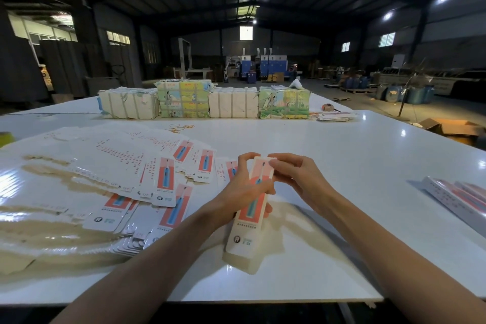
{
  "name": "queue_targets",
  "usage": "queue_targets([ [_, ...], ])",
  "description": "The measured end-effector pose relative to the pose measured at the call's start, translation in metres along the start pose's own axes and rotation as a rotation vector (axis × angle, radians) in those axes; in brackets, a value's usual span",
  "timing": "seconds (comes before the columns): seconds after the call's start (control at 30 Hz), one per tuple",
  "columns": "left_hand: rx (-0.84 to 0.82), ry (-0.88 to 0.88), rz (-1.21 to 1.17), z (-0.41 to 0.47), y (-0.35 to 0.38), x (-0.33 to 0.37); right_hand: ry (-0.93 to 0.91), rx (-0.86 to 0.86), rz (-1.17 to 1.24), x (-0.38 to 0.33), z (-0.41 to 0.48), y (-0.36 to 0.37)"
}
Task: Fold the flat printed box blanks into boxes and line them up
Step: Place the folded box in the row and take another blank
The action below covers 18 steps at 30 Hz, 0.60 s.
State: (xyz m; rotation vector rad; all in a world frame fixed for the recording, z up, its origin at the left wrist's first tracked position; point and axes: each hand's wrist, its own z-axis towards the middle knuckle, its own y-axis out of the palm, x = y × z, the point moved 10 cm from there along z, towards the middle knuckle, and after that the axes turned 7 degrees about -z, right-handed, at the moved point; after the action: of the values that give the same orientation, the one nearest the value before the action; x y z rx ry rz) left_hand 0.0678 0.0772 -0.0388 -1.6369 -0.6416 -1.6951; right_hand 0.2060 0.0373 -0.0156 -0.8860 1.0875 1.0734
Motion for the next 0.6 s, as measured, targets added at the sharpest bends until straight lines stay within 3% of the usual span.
queue_targets([
  [0.3,0.039,-0.005,-0.014,0.004,-0.004,-0.004,-0.133,0.075,-0.153,-0.01,-0.004,-0.001],
  [0.6,0.078,-0.046,-0.195,0.012,-0.005,-0.018,-0.071,0.103,-0.177,0.0,-0.002,0.003],
])
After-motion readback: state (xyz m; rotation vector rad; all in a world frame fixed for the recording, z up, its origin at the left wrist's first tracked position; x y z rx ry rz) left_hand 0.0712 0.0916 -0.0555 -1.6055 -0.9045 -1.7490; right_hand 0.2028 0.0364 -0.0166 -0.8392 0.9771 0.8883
